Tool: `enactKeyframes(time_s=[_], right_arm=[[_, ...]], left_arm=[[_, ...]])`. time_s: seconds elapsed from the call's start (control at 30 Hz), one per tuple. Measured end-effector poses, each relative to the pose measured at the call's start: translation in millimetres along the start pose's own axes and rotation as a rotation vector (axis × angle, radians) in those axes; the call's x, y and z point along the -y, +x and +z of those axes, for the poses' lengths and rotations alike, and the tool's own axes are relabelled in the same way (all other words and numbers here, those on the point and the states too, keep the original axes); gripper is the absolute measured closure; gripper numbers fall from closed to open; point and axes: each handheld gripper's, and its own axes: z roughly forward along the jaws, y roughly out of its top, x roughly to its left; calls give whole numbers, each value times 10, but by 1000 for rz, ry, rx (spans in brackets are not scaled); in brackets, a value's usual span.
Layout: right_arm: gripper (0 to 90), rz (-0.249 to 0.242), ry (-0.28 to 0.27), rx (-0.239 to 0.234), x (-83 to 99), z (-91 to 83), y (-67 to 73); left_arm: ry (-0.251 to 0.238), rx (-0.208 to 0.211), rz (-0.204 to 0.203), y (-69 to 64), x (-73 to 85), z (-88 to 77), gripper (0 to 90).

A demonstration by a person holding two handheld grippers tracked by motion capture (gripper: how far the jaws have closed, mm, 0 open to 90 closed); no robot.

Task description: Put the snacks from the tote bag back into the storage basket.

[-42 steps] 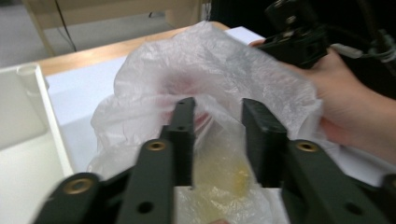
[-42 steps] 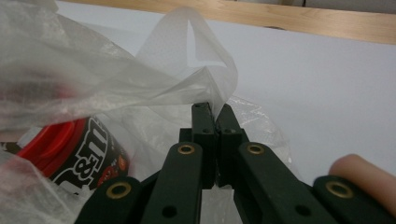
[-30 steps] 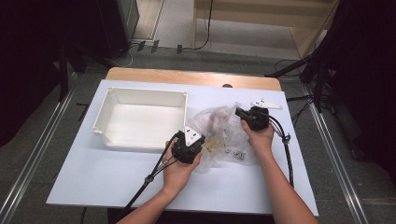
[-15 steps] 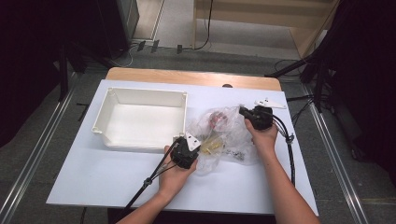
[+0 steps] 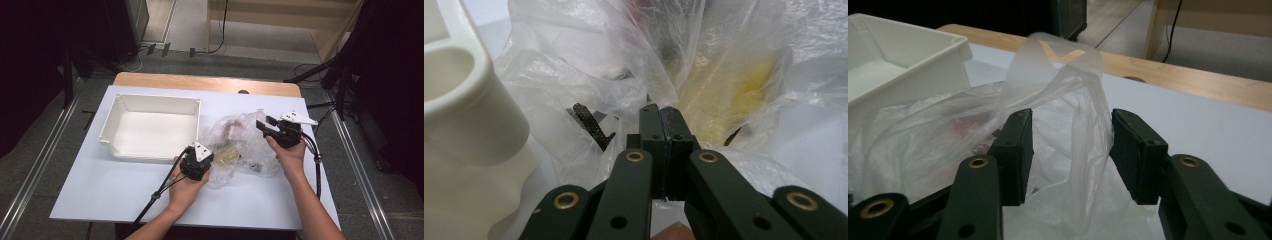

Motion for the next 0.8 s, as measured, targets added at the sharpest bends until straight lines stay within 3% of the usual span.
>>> enactKeyframes(time_s=[0.17,0.27,0.3,0.37,0.43,0.5,0.57,0.73,0.8], right_arm=[[593,-16,-77,12,-19,-240,77],[695,-29,-83,-58,-19,-320,160],[691,-38,-62,-98,-12,-313,199],[634,-36,-34,-129,6,-278,254],[519,-8,-15,-159,18,-225,277],[433,6,3,-123,31,-164,296],[381,41,25,-127,33,-102,279],[364,96,60,-166,11,39,239],[434,99,60,-187,-19,87,259]], left_arm=[[-17,-3,-7,0,3,-8,900],[-22,-6,-4,-4,4,-14,900],[-24,-7,-3,-4,5,-15,900],[-25,-7,0,-4,7,-21,900],[-31,-8,-2,-9,10,-22,900],[-37,-10,-1,-12,14,-25,900],[-38,-12,6,-13,14,-29,900],[-43,-18,22,-30,18,-34,900],[-44,-20,27,-33,19,-38,900]])
